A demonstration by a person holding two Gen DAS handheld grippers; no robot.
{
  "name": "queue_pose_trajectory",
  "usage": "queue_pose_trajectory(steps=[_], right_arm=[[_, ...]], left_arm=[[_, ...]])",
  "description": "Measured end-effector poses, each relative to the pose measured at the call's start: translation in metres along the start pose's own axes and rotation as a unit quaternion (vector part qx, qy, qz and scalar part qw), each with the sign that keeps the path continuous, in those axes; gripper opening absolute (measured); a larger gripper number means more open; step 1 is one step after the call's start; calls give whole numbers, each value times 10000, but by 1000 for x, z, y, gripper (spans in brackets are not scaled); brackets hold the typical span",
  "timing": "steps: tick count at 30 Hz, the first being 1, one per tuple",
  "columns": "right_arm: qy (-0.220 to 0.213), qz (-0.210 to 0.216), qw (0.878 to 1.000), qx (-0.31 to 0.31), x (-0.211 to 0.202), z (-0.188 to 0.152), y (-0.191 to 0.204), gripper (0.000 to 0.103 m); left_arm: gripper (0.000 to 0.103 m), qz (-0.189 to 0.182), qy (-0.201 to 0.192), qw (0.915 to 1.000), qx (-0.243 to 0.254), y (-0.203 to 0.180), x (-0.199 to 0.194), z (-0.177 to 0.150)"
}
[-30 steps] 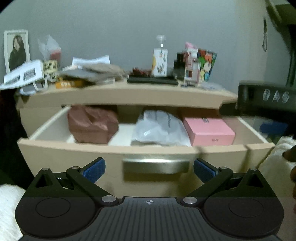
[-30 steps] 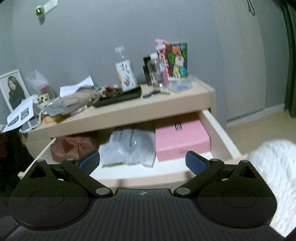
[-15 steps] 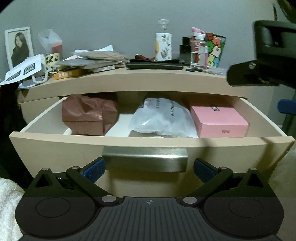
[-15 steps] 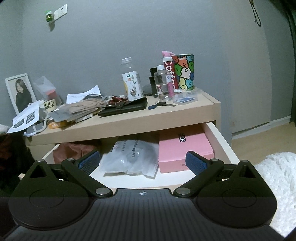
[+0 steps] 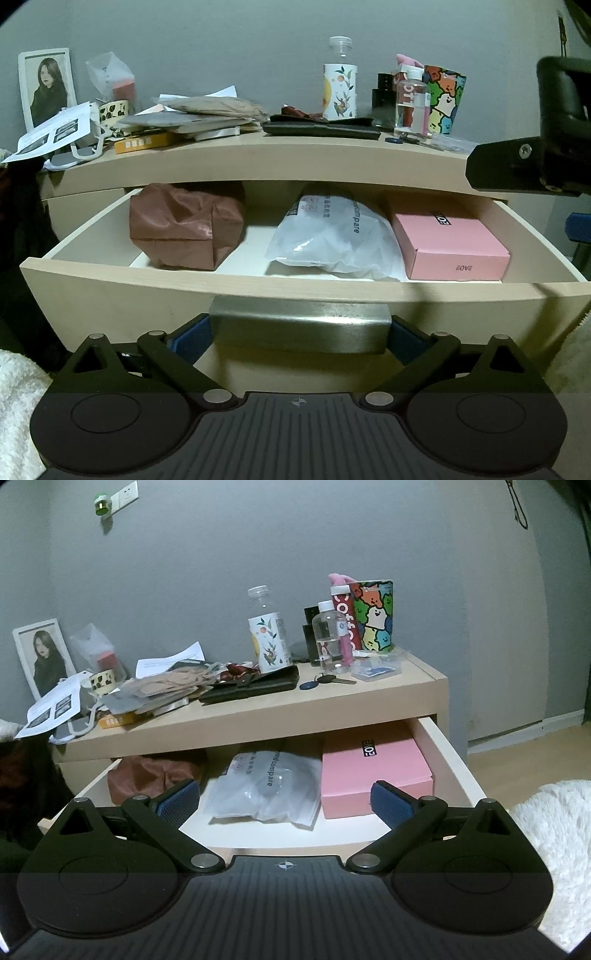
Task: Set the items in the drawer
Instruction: 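Push the drawer shut by its silver handle with the left gripper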
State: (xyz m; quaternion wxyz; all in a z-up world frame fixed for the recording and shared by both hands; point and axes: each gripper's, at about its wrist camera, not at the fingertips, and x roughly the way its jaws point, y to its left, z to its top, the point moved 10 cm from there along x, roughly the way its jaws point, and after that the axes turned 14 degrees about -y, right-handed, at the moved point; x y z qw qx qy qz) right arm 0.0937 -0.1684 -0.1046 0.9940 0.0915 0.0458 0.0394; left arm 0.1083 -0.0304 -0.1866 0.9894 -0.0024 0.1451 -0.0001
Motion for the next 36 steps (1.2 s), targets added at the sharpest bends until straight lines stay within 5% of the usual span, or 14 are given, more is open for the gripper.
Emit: queue_pose_trajectory(steps=[14,36], right_arm=[[81,18,10000,-44,2,-1,-1,102],[258,-9,9997,0,10,-7,-4,102]], left_arm=[[98,-61,111,9999,25,-1,16,5],[98,-112,13,9999,69,-9,96,31]])
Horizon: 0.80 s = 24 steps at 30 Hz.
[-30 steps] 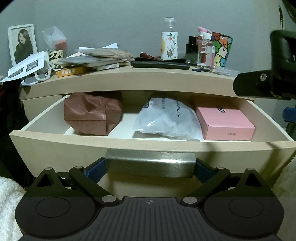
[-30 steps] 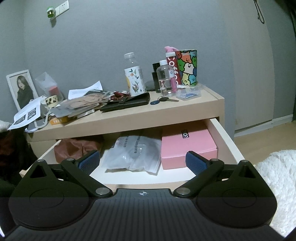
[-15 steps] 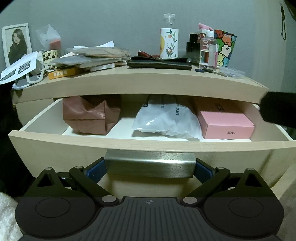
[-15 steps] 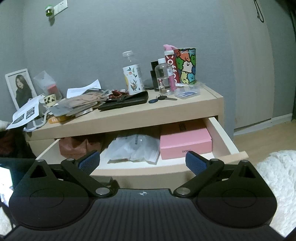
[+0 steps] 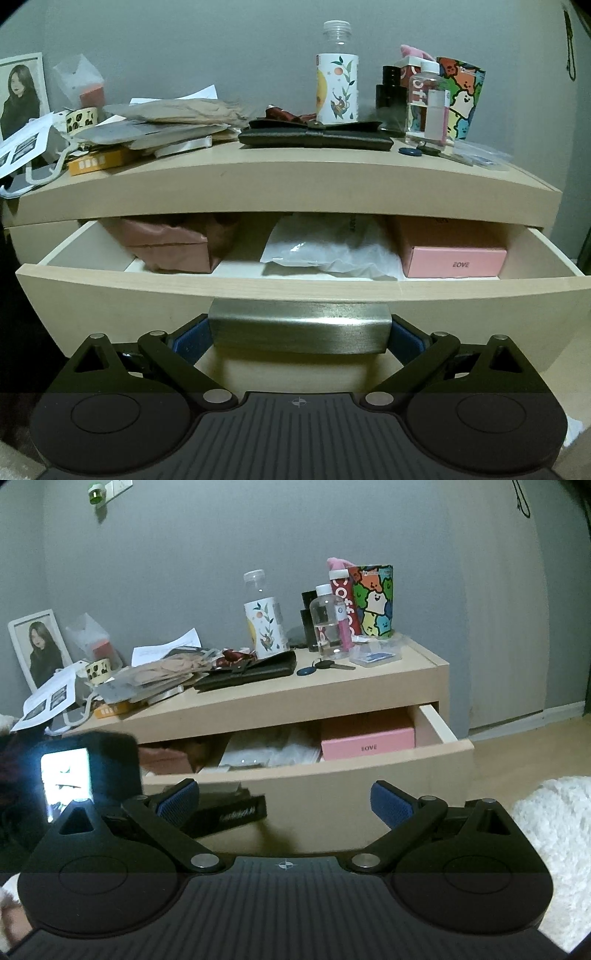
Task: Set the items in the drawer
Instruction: 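Push the drawer shut by its silver handle with the left gripper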
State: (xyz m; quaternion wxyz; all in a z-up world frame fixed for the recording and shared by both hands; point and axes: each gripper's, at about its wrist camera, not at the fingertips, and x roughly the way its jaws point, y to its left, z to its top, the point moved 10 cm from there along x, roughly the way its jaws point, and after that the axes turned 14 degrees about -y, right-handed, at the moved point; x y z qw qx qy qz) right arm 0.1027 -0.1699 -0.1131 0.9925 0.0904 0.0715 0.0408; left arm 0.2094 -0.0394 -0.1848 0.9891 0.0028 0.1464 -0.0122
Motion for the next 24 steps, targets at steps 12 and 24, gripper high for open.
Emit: queue_pose_trajectory(steps=[12,24], right_arm=[[20,8,10000,-30,1,-2,0,102],[85,27,10000,-6,4,-3,1,102]], left_arm=[[98,-7,24,10000,30,-3,41,14],[98,20,9,10000,9,-3,68,23]])
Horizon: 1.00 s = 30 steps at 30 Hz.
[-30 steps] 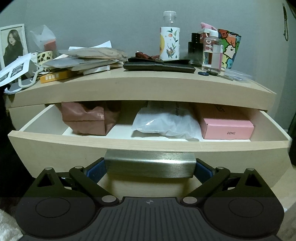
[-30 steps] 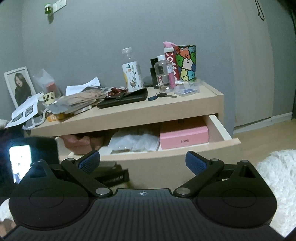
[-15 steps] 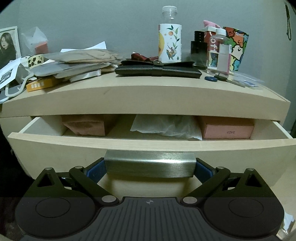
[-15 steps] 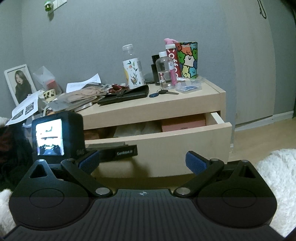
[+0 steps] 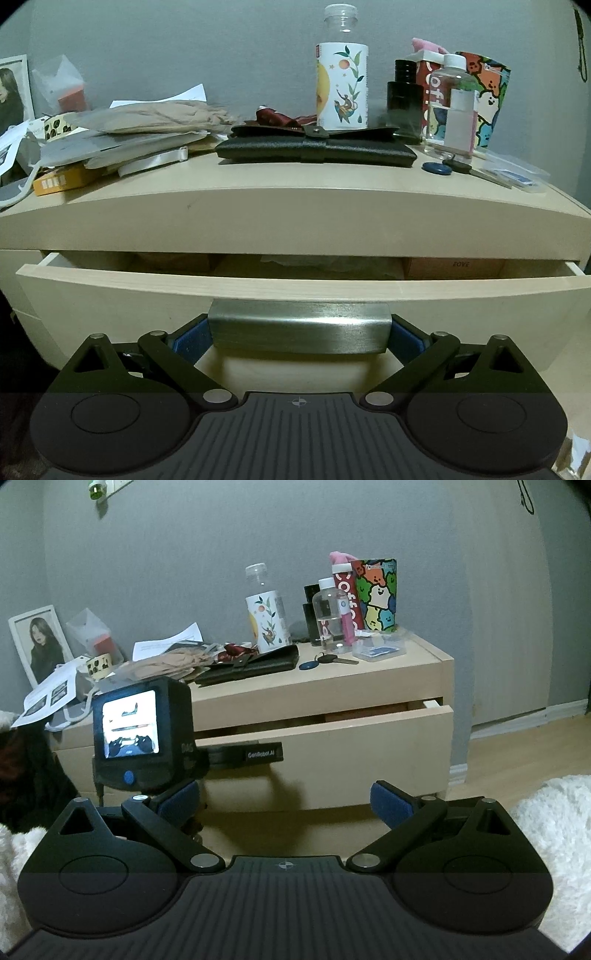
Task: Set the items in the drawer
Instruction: 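Push the drawer shut by its silver handle with the left gripper, then hold the left gripper against the closed drawer handle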
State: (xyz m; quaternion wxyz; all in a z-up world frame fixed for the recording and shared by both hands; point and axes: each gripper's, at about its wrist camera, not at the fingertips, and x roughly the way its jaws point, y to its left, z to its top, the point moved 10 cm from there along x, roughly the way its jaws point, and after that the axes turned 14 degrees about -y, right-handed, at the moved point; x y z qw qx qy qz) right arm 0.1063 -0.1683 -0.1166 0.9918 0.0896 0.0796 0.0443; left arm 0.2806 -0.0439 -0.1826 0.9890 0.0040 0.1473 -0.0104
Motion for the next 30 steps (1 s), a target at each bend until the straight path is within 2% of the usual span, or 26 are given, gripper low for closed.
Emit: queue_pose_trajectory(steps=[21,30], right_arm=[[50,195,9995,-256,8,-2,15,102],[-243,243,9980,-530,18,15,25,102]], left_arm=[[98,47,47,10000,19,-1,19,10],[99,68,46,9999,97,-3,22,12]])
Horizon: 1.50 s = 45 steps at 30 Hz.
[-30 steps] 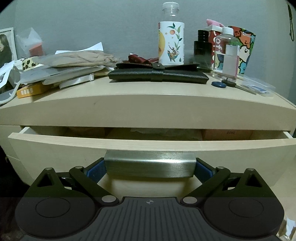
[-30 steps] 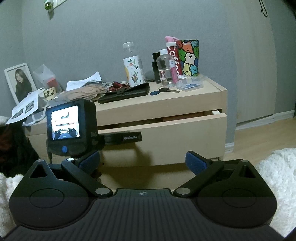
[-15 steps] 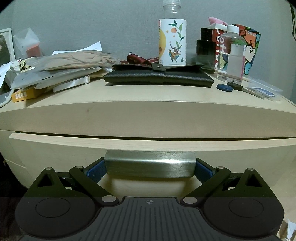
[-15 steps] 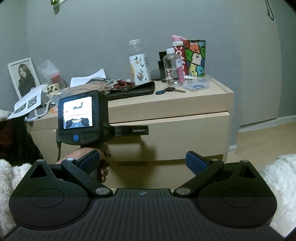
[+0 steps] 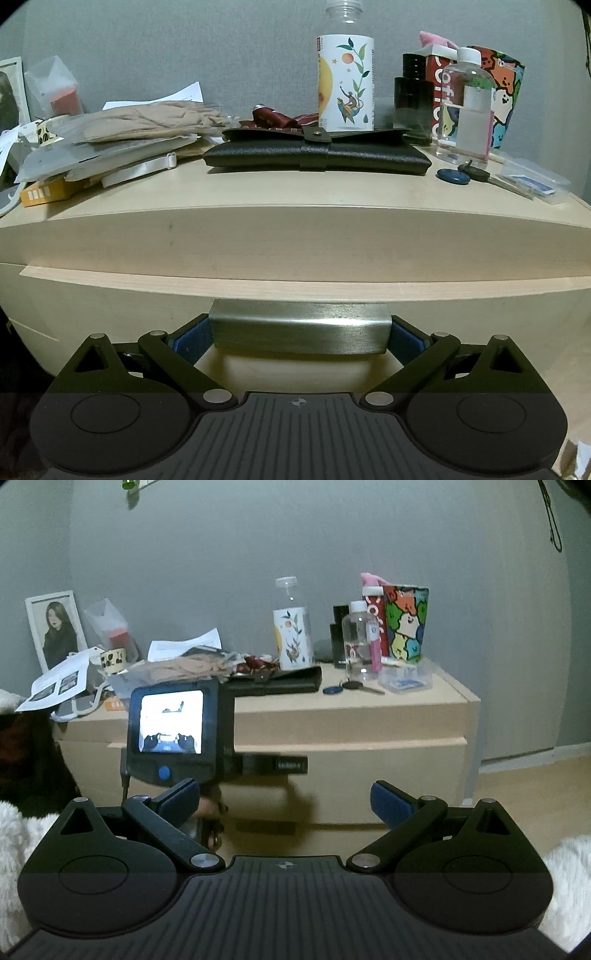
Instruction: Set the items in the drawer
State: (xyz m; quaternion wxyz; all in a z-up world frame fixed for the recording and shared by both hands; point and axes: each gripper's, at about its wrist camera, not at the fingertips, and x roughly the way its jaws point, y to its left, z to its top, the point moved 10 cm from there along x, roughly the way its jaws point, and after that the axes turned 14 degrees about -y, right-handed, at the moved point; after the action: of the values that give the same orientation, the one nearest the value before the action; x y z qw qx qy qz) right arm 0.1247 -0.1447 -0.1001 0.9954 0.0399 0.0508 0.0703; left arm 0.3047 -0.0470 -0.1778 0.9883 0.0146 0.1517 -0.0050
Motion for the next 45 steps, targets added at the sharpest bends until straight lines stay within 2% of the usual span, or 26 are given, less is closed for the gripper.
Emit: queue_pose_trajectory(steps=[7,10,25,34,38,41,45], right_arm=[[255,146,9994,-167,19,3,5,102],[399,87,9989,-239,26,-1,4,102],[369,160,9986,-351,30,0,8,102],[374,171,9983,-406,32,0,8,102],[376,157,9983,-414,33,-1,7,102],[402,131,9983,-406,35,-2,5,102],[413,113,9984,-364,36,-2,3,102]], left_arm=[[99,-21,33,10000,60,0,2,3],[99,-26,30,10000,79,-1,4,4],[103,-37,50,9999,126,0,15,7],[103,-96,37,9993,349,-3,19,7],[103,-63,55,9997,247,-1,18,5],[103,-172,198,9996,59,2,19,5],[103,-351,121,9989,293,1,11,11]])
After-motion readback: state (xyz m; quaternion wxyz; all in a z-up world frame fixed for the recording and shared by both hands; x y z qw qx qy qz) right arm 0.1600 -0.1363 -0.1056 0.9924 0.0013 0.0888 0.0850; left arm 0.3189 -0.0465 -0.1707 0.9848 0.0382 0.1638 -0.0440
